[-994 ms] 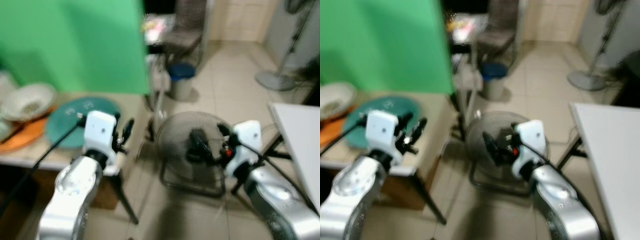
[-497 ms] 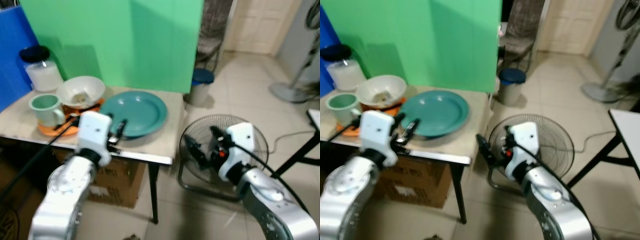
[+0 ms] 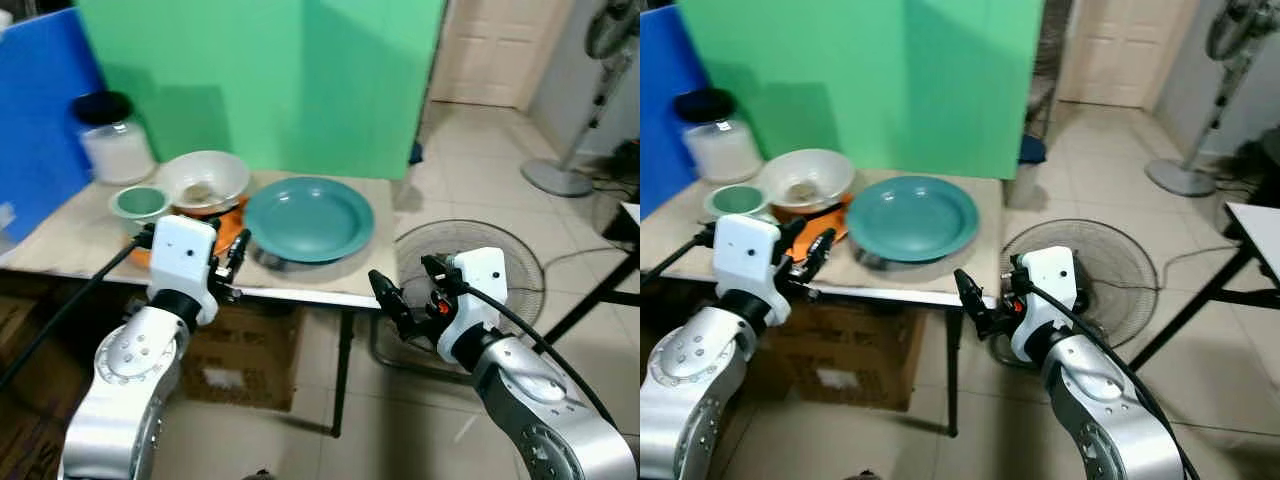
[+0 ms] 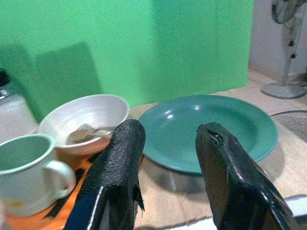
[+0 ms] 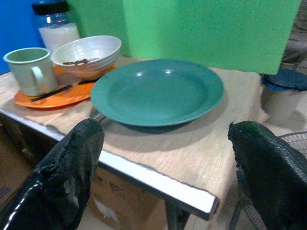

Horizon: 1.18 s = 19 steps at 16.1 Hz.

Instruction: Setting the table

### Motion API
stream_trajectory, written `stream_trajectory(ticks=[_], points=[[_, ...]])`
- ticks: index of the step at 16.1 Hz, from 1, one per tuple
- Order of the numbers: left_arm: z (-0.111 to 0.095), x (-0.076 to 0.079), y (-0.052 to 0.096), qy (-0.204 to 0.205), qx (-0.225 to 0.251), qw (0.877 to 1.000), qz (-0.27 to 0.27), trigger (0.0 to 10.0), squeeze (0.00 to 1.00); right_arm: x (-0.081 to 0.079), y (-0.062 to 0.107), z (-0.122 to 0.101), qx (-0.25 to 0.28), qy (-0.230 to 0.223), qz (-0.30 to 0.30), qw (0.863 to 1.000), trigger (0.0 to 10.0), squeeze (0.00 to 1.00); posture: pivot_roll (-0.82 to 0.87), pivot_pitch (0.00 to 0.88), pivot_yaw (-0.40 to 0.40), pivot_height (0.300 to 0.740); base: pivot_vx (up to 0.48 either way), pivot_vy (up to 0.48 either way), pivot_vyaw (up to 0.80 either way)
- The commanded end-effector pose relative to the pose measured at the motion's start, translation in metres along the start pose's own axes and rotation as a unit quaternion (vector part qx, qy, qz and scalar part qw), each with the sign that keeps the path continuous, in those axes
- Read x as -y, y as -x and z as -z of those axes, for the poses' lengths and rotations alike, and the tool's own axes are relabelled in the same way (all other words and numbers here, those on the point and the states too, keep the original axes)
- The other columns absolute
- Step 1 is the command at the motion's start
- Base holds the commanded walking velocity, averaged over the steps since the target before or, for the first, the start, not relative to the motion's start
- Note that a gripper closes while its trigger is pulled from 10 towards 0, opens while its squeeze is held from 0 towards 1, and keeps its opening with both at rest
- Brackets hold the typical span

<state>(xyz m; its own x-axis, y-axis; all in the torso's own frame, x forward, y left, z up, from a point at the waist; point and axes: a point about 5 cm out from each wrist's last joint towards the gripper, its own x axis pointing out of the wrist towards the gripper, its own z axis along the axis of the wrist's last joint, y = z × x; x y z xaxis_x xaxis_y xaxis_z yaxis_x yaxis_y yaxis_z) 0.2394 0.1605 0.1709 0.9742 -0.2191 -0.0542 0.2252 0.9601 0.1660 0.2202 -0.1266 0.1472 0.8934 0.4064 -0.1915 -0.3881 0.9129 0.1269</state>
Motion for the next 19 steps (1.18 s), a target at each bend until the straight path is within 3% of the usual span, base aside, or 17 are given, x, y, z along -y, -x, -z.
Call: stream_trajectory(ticks=[1, 2, 7, 8, 10, 13, 15, 19], points=[[-0.0014, 0.003, 0.0005, 0.005, 0.002, 1.0, 0.008, 10.0, 0.0, 0.0029, 0.0008, 0.0005, -0.008, -0.002, 0.006, 1.0, 10.0, 0.34, 0.13, 0.0, 0.027, 0.74, 0.0, 0.0, 0.0], [-0.0006, 0.0032, 0.0013, 0.004, 0.0, 1.0, 0.011, 10.0, 0.0, 0.0029, 0.0004, 0.0008, -0.012, -0.001, 0.008, 1.0, 10.0, 0.0, 0.13, 0.0, 0.027, 0.74, 0.0, 0.0, 0.0], [0.0021, 0.0064, 0.0038, 0.004, -0.006, 1.0, 0.025, 10.0, 0.0, 0.003, -0.0025, 0.0003, -0.02, 0.01, 0.007, 1.0, 10.0, 0.0, 0.14, 0.0, 0.019, 0.74, 0.26, 0.0, 0.0], [0.0022, 0.0067, 0.0039, 0.004, -0.007, 1.0, 0.026, 10.0, 0.0, 0.0025, -0.0029, 0.0005, -0.022, 0.012, 0.006, 1.0, 10.0, 0.09, 0.14, 0.0, 0.019, 0.74, 0.266, 0.0, 0.8], [0.0021, 0.007, 0.0042, 0.003, -0.007, 1.0, 0.029, 10.0, 0.0, 0.002, -0.0037, 0.0006, -0.024, 0.016, 0.005, 1.0, 10.0, 0.12, 0.14, 0.0, 0.018, 0.74, 0.268, 0.0, 0.8], [0.0018, 0.0067, 0.0044, 0.001, -0.007, 0.999, 0.031, 10.0, 0.0, 0.0013, -0.0047, 0.0007, -0.025, 0.018, 0.003, 1.0, 10.0, 0.09, 0.14, 0.0, 0.016, 0.74, 0.279, 0.0, 0.8], [0.0016, 0.006, 0.0041, -0.001, -0.007, 0.999, 0.032, 10.0, 0.0, 0.0006, -0.0054, 0.0007, -0.024, 0.014, 0.001, 1.0, 10.0, 0.0, 0.14, 0.0, 0.015, 0.74, 0.279, 0.0, 0.27], [0.0014, 0.0061, 0.0042, -0.006, -0.007, 0.999, 0.035, 10.0, 0.0, 0.0019, -0.006, 0.0004, -0.024, 0.012, 0.006, 1.0, 10.0, 0.0, 0.14, 0.0, 0.016, 0.74, 0.277, 0.0, 0.0]])
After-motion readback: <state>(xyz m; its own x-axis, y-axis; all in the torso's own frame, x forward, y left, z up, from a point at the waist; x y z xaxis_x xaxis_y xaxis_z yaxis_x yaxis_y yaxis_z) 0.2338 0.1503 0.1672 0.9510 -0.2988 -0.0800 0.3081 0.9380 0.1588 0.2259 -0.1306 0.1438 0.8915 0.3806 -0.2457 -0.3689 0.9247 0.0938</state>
